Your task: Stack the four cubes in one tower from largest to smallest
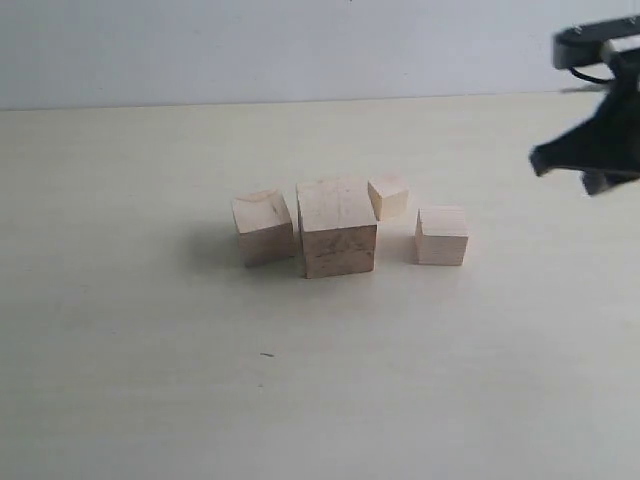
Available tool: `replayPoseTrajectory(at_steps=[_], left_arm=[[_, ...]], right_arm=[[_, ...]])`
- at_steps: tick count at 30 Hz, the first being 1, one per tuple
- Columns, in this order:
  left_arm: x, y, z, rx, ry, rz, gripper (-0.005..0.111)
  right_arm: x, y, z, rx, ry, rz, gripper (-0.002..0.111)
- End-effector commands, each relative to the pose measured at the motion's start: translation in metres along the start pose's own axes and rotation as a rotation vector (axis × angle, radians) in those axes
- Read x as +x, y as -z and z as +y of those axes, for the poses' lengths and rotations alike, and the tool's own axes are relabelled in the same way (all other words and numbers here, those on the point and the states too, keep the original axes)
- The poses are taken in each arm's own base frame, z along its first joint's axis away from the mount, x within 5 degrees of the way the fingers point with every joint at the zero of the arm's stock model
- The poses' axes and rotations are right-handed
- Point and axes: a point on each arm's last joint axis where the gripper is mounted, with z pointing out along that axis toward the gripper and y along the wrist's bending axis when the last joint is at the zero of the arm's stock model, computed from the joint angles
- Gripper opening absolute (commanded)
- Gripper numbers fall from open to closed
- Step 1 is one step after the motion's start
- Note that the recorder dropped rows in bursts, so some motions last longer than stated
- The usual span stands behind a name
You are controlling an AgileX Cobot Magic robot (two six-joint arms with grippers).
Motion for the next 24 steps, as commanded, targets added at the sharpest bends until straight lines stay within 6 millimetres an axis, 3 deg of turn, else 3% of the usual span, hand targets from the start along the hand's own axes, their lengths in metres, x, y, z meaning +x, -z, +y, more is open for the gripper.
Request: replayPoseTrajectory(at_steps=[1,4,8,12,14,16,18,19,20,21,22,24], left_arm=[[-0.001,0.0,0.002,-0.026,-0.089,-0.016,0.0],[-0.009,0.001,0.001,-0.006,0.027,-0.104,0.0],[-0.036,0.008,0.003,0.105,0.664,-0.412,0.0],[-0.046,0.013,0.007,0.172,0.904,-0.53,0.0],[-0.05,0.016,0.009,0.264,1.172,-0.572,0.0],[-0.055,0.02,0.012,0.311,1.262,-0.651,0.0],[-0.063,0.028,0.024,0.322,1.424,-0.816,0.0],[-0.078,0.037,0.039,0.319,1.526,-0.971,0.0],[-0.091,0.042,0.046,0.313,1.505,-1.043,0.0],[-0.115,0.045,0.053,0.289,1.427,-1.071,0.0],[-0.15,0.038,0.056,0.264,1.249,-0.992,0.0],[-0.199,-0.032,0.05,0.171,0.827,-0.461,0.0]], right_arm=[[0.03,-0.018,-0.03,-0.057,-0.134,0.282,0.0],[0.043,-0.025,-0.024,-0.15,-0.132,0.327,0.0],[0.052,-0.033,-0.006,-0.324,-0.091,0.283,0.0],[0.053,-0.036,-0.001,-0.377,-0.043,0.225,0.0],[0.05,-0.037,-0.002,-0.365,-0.043,0.195,0.0],[0.048,-0.037,-0.003,-0.357,-0.048,0.175,0.0],[0.044,-0.038,-0.002,-0.364,-0.09,0.132,0.0],[0.041,-0.038,0.0,-0.383,-0.132,0.112,0.0],[0.041,-0.038,0.0,-0.392,-0.139,0.108,0.0],[0.039,-0.037,0.002,-0.413,-0.135,0.092,0.0],[0.038,-0.037,0.004,-0.435,-0.111,0.078,0.0],[0.036,-0.035,0.008,-0.492,-0.079,0.049,0.0]])
